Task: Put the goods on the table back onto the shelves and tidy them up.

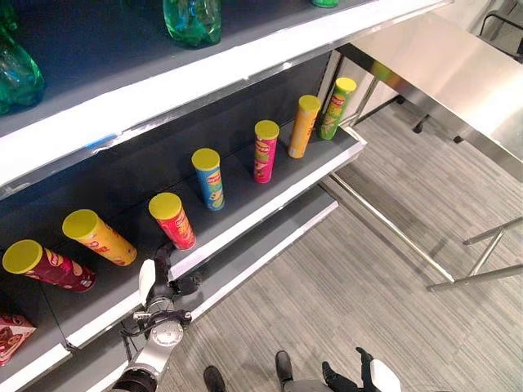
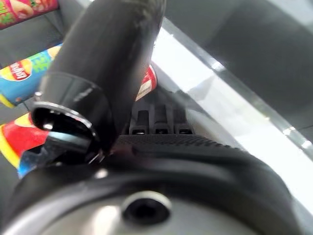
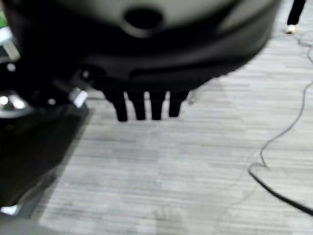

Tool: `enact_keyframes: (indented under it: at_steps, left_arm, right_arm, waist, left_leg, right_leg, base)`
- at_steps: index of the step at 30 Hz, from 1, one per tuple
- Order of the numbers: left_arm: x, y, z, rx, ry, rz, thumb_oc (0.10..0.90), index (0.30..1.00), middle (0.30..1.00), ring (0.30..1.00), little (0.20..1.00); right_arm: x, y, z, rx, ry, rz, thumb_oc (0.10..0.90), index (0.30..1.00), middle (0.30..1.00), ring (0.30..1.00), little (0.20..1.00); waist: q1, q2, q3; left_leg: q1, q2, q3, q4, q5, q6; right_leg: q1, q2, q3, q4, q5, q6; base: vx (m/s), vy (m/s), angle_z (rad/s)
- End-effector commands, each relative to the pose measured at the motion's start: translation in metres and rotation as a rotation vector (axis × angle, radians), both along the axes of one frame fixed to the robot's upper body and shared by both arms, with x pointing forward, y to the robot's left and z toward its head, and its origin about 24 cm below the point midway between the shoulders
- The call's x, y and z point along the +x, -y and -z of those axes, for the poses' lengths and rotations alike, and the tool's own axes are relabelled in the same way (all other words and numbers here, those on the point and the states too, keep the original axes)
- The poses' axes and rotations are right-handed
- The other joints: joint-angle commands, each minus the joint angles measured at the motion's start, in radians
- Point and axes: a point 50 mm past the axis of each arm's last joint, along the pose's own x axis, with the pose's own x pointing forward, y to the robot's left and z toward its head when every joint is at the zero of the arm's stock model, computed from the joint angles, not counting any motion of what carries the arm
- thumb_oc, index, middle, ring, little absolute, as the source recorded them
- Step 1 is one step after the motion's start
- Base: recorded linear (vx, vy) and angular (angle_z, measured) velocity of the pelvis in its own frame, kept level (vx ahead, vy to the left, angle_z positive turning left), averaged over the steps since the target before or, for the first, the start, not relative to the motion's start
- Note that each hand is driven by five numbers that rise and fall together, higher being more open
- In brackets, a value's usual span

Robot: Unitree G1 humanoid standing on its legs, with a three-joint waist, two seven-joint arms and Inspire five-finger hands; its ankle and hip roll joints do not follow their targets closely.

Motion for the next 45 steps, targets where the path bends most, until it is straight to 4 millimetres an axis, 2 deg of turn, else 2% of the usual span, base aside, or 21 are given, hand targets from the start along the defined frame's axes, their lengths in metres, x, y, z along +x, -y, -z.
enact_keyframes:
  at_steps: [1, 3, 4, 5, 6, 8, 9, 10, 11, 12, 13, 15, 18, 21, 23, 27, 29, 36, 45]
  left_arm:
    - [0.033, 0.006, -0.035, -0.010, 0.206, -0.061, 0.800, 0.900, 0.900, 0.900, 0.900]
    - [0.016, 0.001, -0.023, -0.071, 0.187, -0.160, 0.800, 0.900, 0.900, 0.900, 0.900]
    - [0.015, 0.001, -0.022, -0.071, 0.186, -0.160, 0.800, 0.900, 0.900, 0.900, 0.900]
    - [0.001, 0.000, -0.015, -0.080, 0.163, -0.175, 0.800, 0.900, 0.900, 0.900, 0.900]
    - [0.001, 0.000, -0.014, -0.080, 0.161, -0.175, 0.800, 0.900, 0.900, 0.900, 0.900]
    - [-0.030, -0.004, 0.001, -0.035, 0.069, -0.111, 0.800, 0.900, 0.900, 0.900, 0.900]
    - [-0.031, -0.004, 0.001, -0.034, 0.067, -0.110, 0.800, 0.900, 0.900, 0.900, 0.900]
    - [-0.053, -0.005, 0.015, -0.035, -0.021, -0.065, 0.800, 0.900, 0.900, 0.900, 0.900]
    - [-0.054, -0.005, 0.015, -0.035, -0.023, -0.065, 0.800, 0.900, 0.900, 0.900, 0.900]
    - [-0.077, -0.005, 0.029, -0.049, -0.120, -0.023, 0.800, 0.900, 0.900, 0.900, 0.900]
    - [-0.087, -0.003, 0.035, -0.070, -0.164, -0.006, 0.800, 0.900, 0.900, 0.900, 0.900]
    - [-0.095, 0.000, 0.041, -0.099, -0.200, 0.012, 0.800, 0.900, 0.900, 0.900, 0.900]
    - [-0.109, 0.018, 0.052, -0.186, -0.288, 0.142, 0.800, 0.900, 0.900, 0.900, 0.900]
    - [-0.102, 0.026, 0.049, -0.198, -0.287, 0.230, 0.800, 0.900, 0.900, 0.900, 0.900]
    - [-0.087, 0.041, 0.033, -0.210, -0.226, 0.400, 0.800, 0.900, 0.900, 0.900, 0.900]
    - [-0.074, 0.052, 0.016, -0.230, -0.159, 0.515, 0.800, 0.900, 0.900, 0.900, 0.900]
    - [-0.060, 0.065, 0.007, -0.247, -0.111, 0.571, 0.800, 0.900, 0.900, 0.900, 0.900]
    - [-0.033, 0.088, 0.003, -0.245, -0.061, 0.596, 0.800, 0.900, 0.900, 0.900, 0.900]
    - [-0.025, 0.094, 0.005, -0.226, -0.064, 0.581, 0.800, 0.900, 0.900, 0.900, 0.900]
  right_arm:
    - [-0.016, 0.017, -0.002, -0.080, -0.010, 0.005, 0.800, 0.900, 0.900, 0.900, 0.900]
    - [-0.019, 0.018, -0.001, -0.087, -0.022, 0.045, 0.800, 0.900, 0.900, 0.900, 0.900]
    - [-0.020, 0.018, -0.001, -0.087, -0.022, 0.045, 0.800, 0.900, 0.900, 0.900, 0.900]
    - [-0.021, 0.020, -0.001, -0.092, -0.029, 0.074, 0.800, 0.900, 0.900, 0.900, 0.900]
    - [-0.022, 0.020, 0.000, -0.092, -0.030, 0.074, 0.800, 0.900, 0.900, 0.900, 0.900]
    - [-0.026, 0.024, 0.000, -0.093, -0.042, 0.117, 0.800, 0.900, 0.900, 0.900, 0.900]
    - [-0.026, 0.024, 0.000, -0.093, -0.043, 0.117, 0.800, 0.900, 0.900, 0.900, 0.900]
    - [-0.026, 0.028, 0.000, -0.095, -0.044, 0.134, 0.800, 0.900, 0.900, 0.900, 0.900]
    - [-0.026, 0.028, 0.000, -0.095, -0.045, 0.134, 0.800, 0.900, 0.900, 0.900, 0.900]
    - [-0.024, 0.032, -0.001, -0.093, -0.045, 0.148, 0.800, 0.900, 0.900, 0.900, 0.900]
    - [-0.024, 0.033, -0.001, -0.091, -0.049, 0.151, 0.800, 0.900, 0.900, 0.900, 0.900]
    - [-0.024, 0.034, -0.001, -0.089, -0.051, 0.154, 0.800, 0.900, 0.900, 0.900, 0.900]
    - [-0.017, 0.037, -0.002, -0.086, -0.047, 0.136, 0.800, 0.900, 0.900, 0.900, 0.900]
    - [-0.007, 0.037, -0.003, -0.080, -0.024, 0.111, 0.800, 0.900, 0.900, 0.900, 0.900]
    - [0.005, 0.034, -0.006, -0.068, 0.006, 0.070, 0.800, 0.900, 0.900, 0.900, 0.900]
    - [0.006, 0.028, -0.005, -0.049, 0.009, 0.022, 0.800, 0.900, 0.900, 0.900, 0.900]
    - [-0.002, 0.023, -0.003, -0.038, -0.024, -0.010, 0.800, 0.900, 0.900, 0.900, 0.900]
    - [-0.014, 0.023, 0.000, -0.042, -0.065, -0.014, 0.800, 0.900, 0.900, 0.900, 0.900]
    - [-0.016, 0.023, 0.000, -0.046, -0.065, -0.001, 0.800, 0.900, 0.900, 0.900, 0.900]
  waist:
    - [0.006, 0.031, -0.034]
    - [0.023, 0.031, -0.039]
    - [0.022, 0.032, -0.040]
    - [0.035, 0.033, -0.042]
    - [0.034, 0.033, -0.043]
    - [0.061, 0.036, -0.043]
    - [0.060, 0.036, -0.044]
    - [0.078, 0.038, -0.044]
    - [0.076, 0.038, -0.045]
    - [0.094, 0.040, -0.047]
    - [0.100, 0.039, -0.048]
    - [0.105, 0.040, -0.049]
    - [0.114, 0.042, -0.055]
    - [0.113, 0.043, -0.057]
    - [0.108, 0.045, -0.062]
    - [0.098, 0.046, -0.069]
    - [0.080, 0.044, -0.075]
    - [0.046, 0.034, -0.079]
    - [0.037, 0.033, -0.079]
  left_leg:
    - [0.052, 0.085, -0.063, 0.002, -0.069, -0.081]
    - [0.054, 0.082, -0.069, 0.002, -0.067, -0.079]
    - [0.054, 0.082, -0.070, 0.002, -0.067, -0.079]
    - [0.054, 0.081, -0.076, 0.002, -0.065, -0.078]
    - [0.054, 0.082, -0.077, 0.002, -0.065, -0.078]
    - [0.055, 0.082, -0.093, 0.002, -0.062, -0.077]
    - [0.055, 0.082, -0.094, 0.002, -0.062, -0.077]
    - [0.055, 0.081, -0.104, 0.002, -0.059, -0.075]
    - [0.054, 0.081, -0.106, 0.002, -0.059, -0.075]
    - [0.054, 0.081, -0.115, 0.002, -0.057, -0.074]
    - [0.054, 0.082, -0.121, 0.002, -0.056, -0.073]
    - [0.055, 0.082, -0.127, 0.002, -0.055, -0.073]
    - [0.059, 0.084, -0.135, 0.002, -0.054, -0.073]
    - [0.061, 0.086, -0.137, 0.002, -0.054, -0.074]
    - [0.063, 0.088, -0.136, 0.002, -0.054, -0.075]
    - [0.068, 0.091, -0.128, 0.002, -0.057, -0.077]
    - [0.074, 0.093, -0.119, 0.002, -0.062, -0.079]
    - [0.081, 0.097, -0.098, 0.002, -0.068, -0.084]
    - [0.084, 0.097, -0.094, 0.002, -0.070, -0.085]
  right_leg:
    - [-0.092, -0.015, -0.041, 0.029, 0.052, 0.068]
    - [-0.084, -0.017, -0.050, 0.028, 0.050, 0.067]
    - [-0.084, -0.017, -0.050, 0.028, 0.050, 0.067]
    - [-0.078, -0.019, -0.060, 0.028, 0.047, 0.067]
    - [-0.077, -0.019, -0.060, 0.027, 0.047, 0.067]
    - [-0.062, -0.021, -0.079, 0.028, 0.039, 0.066]
    - [-0.061, -0.021, -0.080, 0.028, 0.039, 0.066]
    - [-0.052, -0.021, -0.092, 0.029, 0.034, 0.064]
    - [-0.051, -0.021, -0.093, 0.028, 0.033, 0.064]
    - [-0.040, -0.022, -0.106, 0.029, 0.028, 0.064]
    - [-0.035, -0.022, -0.112, 0.029, 0.026, 0.064]
    - [-0.031, -0.023, -0.118, 0.029, 0.024, 0.063]
    - [-0.020, -0.022, -0.130, 0.030, 0.021, 0.062]
    - [-0.018, -0.021, -0.131, 0.032, 0.020, 0.062]
    - [-0.016, -0.018, -0.130, 0.031, 0.020, 0.062]
    - [-0.015, -0.016, -0.125, 0.032, 0.020, 0.064]
    - [-0.015, -0.015, -0.117, 0.030, 0.020, 0.065]
    - [-0.019, -0.011, -0.098, 0.026, 0.025, 0.063]
    - [-0.018, -0.011, -0.092, 0.023, 0.027, 0.062]
  base:
    - [0.00, 0.000, 0.00]
    - [0.00, 0.000, 0.00]
    - [0.00, 0.000, 0.00]
    - [0.00, 0.000, 0.00]
    - [0.00, 0.000, 0.00]
    - [0.01, -0.004, 0.07]
    - [0.00, -0.001, 0.18]
    - [0.00, -0.001, 0.21]
    - [0.00, 0.004, 0.22]
    - [0.00, 0.000, 0.30]
    - [-0.01, 0.003, 0.25]
    - [0.00, 0.001, 0.22]
    - [0.00, 0.010, 0.16]
    - [0.00, 0.009, 0.09]
    - [0.00, 0.000, 0.00]
    - [0.00, 0.000, 0.00]
    - [0.00, 0.003, -0.02]
    - [0.00, -0.004, -0.12]
    - [0.00, -0.003, -0.05]
